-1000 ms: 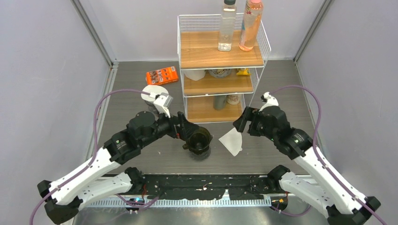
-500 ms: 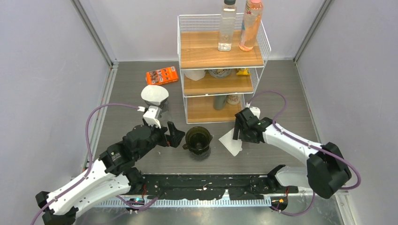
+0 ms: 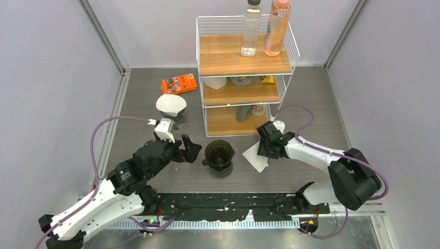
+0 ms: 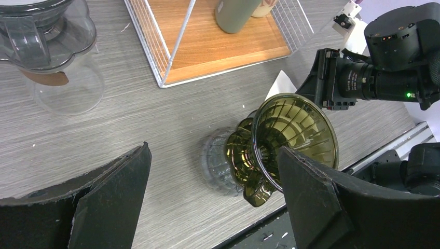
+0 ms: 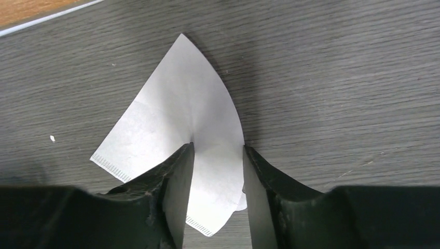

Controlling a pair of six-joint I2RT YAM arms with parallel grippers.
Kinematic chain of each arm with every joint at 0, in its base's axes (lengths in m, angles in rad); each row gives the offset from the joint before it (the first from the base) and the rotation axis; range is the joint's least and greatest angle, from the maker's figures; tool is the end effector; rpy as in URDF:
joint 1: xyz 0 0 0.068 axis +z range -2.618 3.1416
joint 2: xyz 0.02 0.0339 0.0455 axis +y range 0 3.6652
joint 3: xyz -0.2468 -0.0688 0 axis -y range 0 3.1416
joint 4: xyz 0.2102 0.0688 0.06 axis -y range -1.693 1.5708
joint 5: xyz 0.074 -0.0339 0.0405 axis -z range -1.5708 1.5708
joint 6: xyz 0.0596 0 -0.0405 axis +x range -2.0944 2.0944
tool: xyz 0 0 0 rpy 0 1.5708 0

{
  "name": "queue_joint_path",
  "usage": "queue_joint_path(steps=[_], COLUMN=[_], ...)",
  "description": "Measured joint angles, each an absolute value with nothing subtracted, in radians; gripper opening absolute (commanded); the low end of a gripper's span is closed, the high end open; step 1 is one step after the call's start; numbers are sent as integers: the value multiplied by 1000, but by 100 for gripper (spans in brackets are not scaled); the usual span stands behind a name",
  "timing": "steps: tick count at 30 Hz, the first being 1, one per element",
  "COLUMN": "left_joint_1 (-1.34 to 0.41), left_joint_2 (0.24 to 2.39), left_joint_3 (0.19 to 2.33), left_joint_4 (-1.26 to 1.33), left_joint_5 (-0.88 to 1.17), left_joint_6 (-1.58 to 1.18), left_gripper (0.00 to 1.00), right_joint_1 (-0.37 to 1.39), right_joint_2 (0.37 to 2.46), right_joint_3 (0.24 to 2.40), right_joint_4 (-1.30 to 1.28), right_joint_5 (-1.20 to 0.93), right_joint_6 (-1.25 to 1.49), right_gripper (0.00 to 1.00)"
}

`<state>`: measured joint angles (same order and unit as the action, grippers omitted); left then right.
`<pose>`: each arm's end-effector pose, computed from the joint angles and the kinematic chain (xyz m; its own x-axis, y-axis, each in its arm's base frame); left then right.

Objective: Place the coffee filter in the dripper

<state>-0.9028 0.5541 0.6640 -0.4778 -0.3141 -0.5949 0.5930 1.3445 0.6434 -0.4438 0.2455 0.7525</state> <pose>0.0977 -0.0941 0.2791 -0.5029 -0.2231 -0.8351 0.3456 0.8336 -0.4309 0.1892 0.1100 0.1442 -0.8649 0.2166 -0.4529 0.1812 0.9760 0.1208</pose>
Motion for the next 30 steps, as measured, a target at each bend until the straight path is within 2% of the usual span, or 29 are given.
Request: queue_joint_path(steps=[5, 10, 12, 24, 30], left_joint_1=[-903, -903, -903, -903, -903], left_joint_2=[557, 558, 558, 600, 618], left_joint_3=[664, 664, 664, 711, 766], left_joint_4=[-487, -491, -491, -503, -500], left_joint_5=[-321, -326, -329, -329, -278], left_joint_6=[-596, -598, -599, -617, -607], left_gripper=[100, 100, 99, 100, 100], right_joint_1=[593, 594, 594, 594, 594], right_joint_2=[1346, 1328, 1294, 1036, 805], right_joint_3=[641, 631, 619, 594, 634], right_joint_4=[-433, -434, -434, -443, -555], right_joint_5=[247, 253, 254, 266, 264], right_joint_6=[761, 762, 758, 719, 653], right_gripper=[29, 8, 6, 5, 5])
